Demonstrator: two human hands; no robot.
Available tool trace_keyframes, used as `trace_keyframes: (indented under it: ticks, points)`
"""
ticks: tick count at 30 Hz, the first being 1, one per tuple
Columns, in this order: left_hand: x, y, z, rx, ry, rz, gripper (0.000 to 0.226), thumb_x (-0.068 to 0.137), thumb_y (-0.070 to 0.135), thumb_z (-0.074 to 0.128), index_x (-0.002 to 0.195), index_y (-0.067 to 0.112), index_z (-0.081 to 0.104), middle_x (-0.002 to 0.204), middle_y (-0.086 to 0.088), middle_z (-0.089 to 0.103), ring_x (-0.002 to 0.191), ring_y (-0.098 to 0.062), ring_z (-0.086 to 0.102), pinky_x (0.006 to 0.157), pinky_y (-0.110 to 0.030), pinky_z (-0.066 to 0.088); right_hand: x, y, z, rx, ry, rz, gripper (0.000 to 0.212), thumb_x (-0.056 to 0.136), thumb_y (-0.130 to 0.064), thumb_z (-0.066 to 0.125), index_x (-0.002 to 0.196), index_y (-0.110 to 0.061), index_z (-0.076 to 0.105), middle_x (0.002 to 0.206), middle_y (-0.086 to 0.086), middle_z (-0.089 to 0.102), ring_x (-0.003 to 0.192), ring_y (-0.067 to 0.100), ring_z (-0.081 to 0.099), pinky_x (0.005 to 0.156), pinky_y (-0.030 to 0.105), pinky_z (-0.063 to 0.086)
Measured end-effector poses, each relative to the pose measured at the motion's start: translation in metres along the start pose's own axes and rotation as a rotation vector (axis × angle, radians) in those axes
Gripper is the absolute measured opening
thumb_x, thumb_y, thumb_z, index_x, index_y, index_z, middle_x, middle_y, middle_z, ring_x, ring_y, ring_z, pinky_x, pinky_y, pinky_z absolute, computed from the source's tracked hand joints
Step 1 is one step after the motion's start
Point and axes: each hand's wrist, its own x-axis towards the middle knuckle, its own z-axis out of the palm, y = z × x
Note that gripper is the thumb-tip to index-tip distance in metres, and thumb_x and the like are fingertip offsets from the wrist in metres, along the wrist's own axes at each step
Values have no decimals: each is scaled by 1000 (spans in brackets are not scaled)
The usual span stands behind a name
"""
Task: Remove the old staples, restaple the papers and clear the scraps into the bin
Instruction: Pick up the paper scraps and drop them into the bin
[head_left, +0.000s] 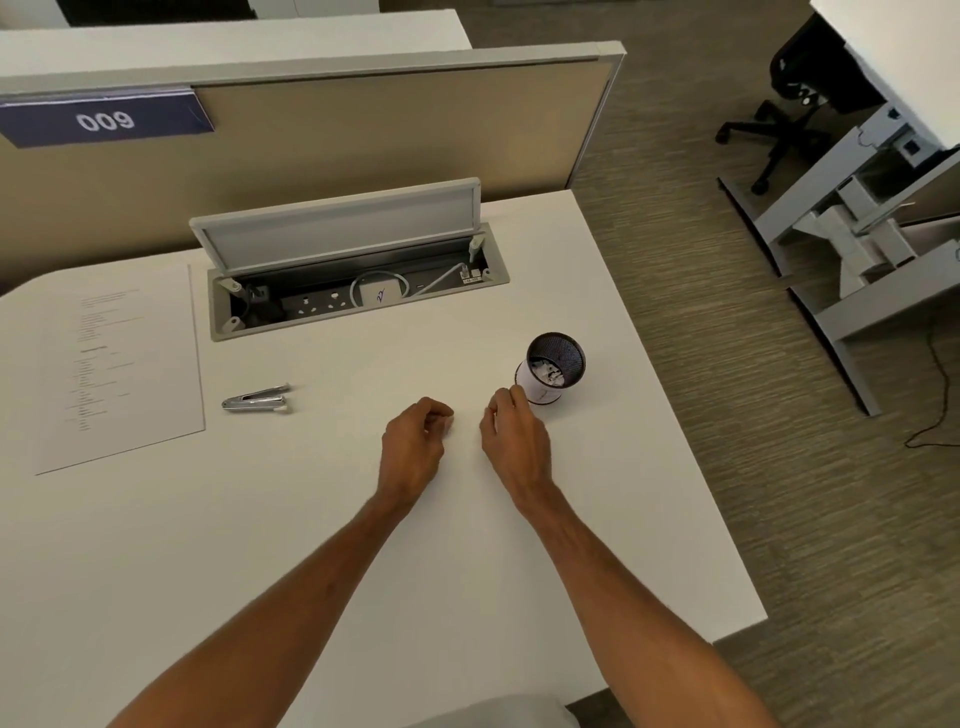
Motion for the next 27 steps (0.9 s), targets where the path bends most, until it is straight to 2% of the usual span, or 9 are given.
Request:
trace_keyframes:
  ticks: [3, 5, 7, 10, 13, 18, 22, 25, 27]
  points:
    - [9, 24, 0, -49, 54, 52, 13, 107, 15, 70, 112, 26, 76, 106, 14, 78, 98, -1, 72, 93, -33, 62, -14, -9, -21, 102, 18, 1, 6, 99, -18, 63, 95, -16, 59, 96, -2, 56, 62, 20, 58, 47, 35, 49]
    - [18, 47, 3, -86, 64, 131, 14, 107, 15, 70, 113, 28, 75, 106, 15, 78, 99, -4, 72, 90, -32, 61, -16, -12, -41, 180, 68, -4, 4, 99, -19, 66, 97, -19, 63, 99, -7, 58, 64, 11, 55, 51, 24, 43]
    - [28, 72, 9, -97, 62, 213, 13, 107, 18, 71, 113, 29, 74, 106, 17, 78, 99, -7, 71, 87, -31, 59, -9, -10, -59, 245, 162, 33, 5, 98, -18, 70, 101, -19, 67, 102, -7, 65, 75, 6, 59, 59, 16, 42]
    - [43, 105, 24, -52, 38, 310, 10, 107, 24, 71, 114, 30, 74, 107, 16, 78, 98, -9, 68, 82, -26, 52, 13, 2, -77, 292, 298, 208, 11, 98, -20, 74, 106, -16, 69, 109, -2, 69, 87, 9, 66, 67, 19, 52]
    - [54, 124, 42, 30, -4, 344, 11, 109, 24, 70, 118, 29, 74, 111, 8, 79, 101, -11, 67, 81, -18, 45, 36, 19, -85, 279, 297, 347, 4, 98, -22, 72, 100, -22, 69, 104, -7, 61, 79, 9, 64, 61, 22, 45]
    - [59, 125, 55, 124, -26, 346, 18, 110, 18, 66, 122, 24, 77, 113, 1, 81, 107, -19, 68, 85, -30, 52, 52, 37, -84, 273, 222, 412, 7, 97, -17, 73, 99, -23, 74, 102, -7, 63, 80, 14, 66, 62, 25, 42]
    - [59, 117, 52, 137, -36, 370, 20, 110, 16, 66, 123, 23, 80, 113, 4, 83, 107, -19, 68, 85, -29, 49, 51, 40, -82, 253, 211, 429, 12, 92, -17, 79, 93, -26, 71, 98, -9, 60, 76, 11, 60, 57, 24, 37]
    - [60, 112, 50, 92, -43, 339, 19, 110, 16, 67, 120, 25, 79, 112, 8, 83, 106, -16, 69, 91, -37, 58, 47, 39, -81, 271, 223, 425, 14, 92, -17, 78, 92, -27, 68, 97, -9, 60, 75, 10, 59, 58, 25, 37]
    - [61, 110, 49, -17, -12, 307, 16, 108, 15, 69, 116, 23, 81, 110, 9, 83, 102, -15, 73, 93, -42, 62, 44, 36, -83, 288, 249, 404, 14, 93, -16, 75, 94, -27, 66, 97, -10, 61, 76, 8, 59, 58, 23, 37]
